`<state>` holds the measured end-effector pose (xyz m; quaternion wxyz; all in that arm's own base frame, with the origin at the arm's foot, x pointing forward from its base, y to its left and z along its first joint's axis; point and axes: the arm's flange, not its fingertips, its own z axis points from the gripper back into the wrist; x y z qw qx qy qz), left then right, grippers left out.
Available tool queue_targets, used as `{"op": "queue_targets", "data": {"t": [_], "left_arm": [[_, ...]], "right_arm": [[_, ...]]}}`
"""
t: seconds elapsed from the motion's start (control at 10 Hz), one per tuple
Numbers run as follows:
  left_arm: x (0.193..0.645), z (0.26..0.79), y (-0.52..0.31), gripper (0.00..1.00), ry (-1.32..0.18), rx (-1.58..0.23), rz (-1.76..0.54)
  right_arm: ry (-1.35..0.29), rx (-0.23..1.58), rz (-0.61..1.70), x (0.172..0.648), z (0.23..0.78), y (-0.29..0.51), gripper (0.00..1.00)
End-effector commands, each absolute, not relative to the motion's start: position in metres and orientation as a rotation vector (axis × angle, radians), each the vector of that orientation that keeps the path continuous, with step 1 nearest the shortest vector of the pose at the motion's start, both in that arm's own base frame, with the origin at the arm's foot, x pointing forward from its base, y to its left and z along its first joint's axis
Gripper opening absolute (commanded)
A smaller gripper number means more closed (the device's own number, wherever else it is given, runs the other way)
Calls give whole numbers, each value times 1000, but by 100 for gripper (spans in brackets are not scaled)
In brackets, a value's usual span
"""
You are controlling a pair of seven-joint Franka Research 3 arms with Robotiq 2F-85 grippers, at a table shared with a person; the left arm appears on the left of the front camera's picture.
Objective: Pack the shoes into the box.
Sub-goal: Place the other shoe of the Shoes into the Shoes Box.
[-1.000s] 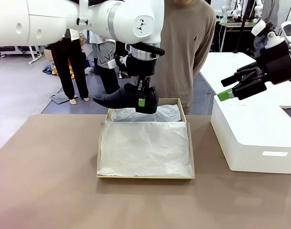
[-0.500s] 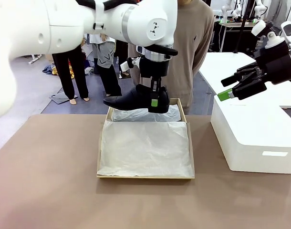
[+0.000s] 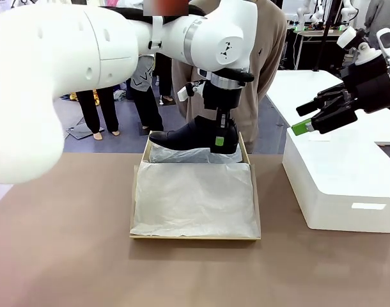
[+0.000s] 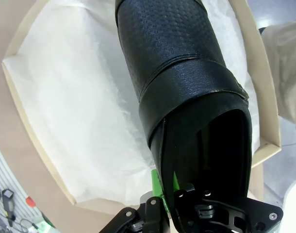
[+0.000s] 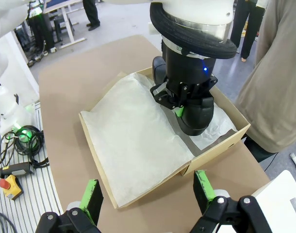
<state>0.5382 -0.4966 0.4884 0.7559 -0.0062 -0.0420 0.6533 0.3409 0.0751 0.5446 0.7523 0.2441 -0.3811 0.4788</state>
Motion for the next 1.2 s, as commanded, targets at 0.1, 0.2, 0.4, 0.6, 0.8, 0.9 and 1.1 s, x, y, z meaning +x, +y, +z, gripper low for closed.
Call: {"op": "queue_targets", "data": {"t": [0.1, 0.2, 0.4, 0.6, 0.8, 0.9, 1.1], "left_arm": [[545, 501, -512, 0, -106, 5, 1559], [543, 500, -514, 0, -101, 5, 1559], [537, 495, -514, 0, -54, 26, 1545], [532, 493, -512, 0, -36, 48, 1550], [530, 489, -507, 0, -10, 57, 1548], [531, 486, -503, 0, -15, 50, 1550], [534, 481, -501, 0, -23, 52, 1545]], "right_arm": [[-869, 553, 1061, 344, 541, 77, 100], [-869, 553, 1061, 344, 541, 77, 100], [-869, 553, 1061, 344, 541, 77, 100], [-869, 553, 1061, 344, 541, 77, 100], [-869, 553, 1061, 344, 541, 77, 100], [-869, 553, 1061, 344, 541, 77, 100], [-869, 553, 1061, 344, 541, 77, 100]]}}
